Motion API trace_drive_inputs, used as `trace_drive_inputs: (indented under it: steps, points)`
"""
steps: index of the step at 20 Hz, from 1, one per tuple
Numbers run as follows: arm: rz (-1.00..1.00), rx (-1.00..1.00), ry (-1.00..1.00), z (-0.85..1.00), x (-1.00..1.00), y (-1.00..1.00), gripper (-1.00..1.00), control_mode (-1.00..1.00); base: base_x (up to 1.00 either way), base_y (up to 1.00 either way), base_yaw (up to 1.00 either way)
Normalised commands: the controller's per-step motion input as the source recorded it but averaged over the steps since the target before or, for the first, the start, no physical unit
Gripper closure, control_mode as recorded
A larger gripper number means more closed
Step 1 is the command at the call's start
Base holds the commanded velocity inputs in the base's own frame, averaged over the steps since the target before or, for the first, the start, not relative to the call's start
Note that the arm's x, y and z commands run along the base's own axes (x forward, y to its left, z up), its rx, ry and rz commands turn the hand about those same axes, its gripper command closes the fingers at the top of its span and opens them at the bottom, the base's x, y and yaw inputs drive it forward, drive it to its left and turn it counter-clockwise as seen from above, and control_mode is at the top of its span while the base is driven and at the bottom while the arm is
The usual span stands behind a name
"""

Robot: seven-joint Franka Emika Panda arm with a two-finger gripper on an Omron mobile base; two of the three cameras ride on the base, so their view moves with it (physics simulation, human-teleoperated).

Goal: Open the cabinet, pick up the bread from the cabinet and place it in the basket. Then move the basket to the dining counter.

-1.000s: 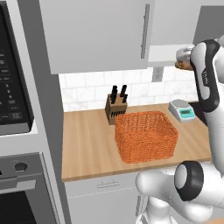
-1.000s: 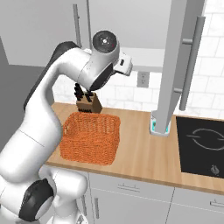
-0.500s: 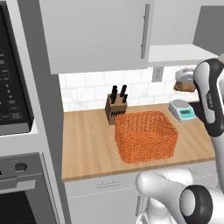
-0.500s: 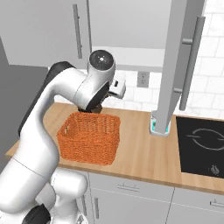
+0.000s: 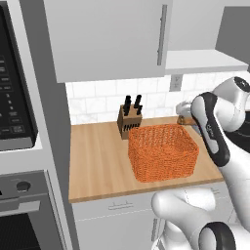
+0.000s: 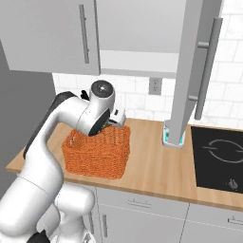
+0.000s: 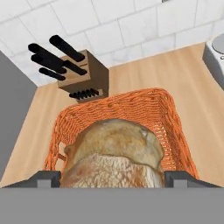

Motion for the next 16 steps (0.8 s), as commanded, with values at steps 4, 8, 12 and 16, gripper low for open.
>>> trace_drive_inputs:
  steps: [4,8,12,16]
  points:
    - [0.04,0.00,0.07,-0.69,0.51,0.00,1.00,-1.00,0.00,0.00,0.00]
    - [0.07,0.00,0.08,-0.72,0.46,0.00,1.00,-1.00,0.00,0.00,0.00]
    - [0.03,0.00,0.09,-0.57,0.26,0.00,1.00,-1.00,0.00,0.00,0.00]
    - [0.00,0.00,0.17,-0.49,0.20,0.03,1.00,-1.00,0.00,0.00,0.00]
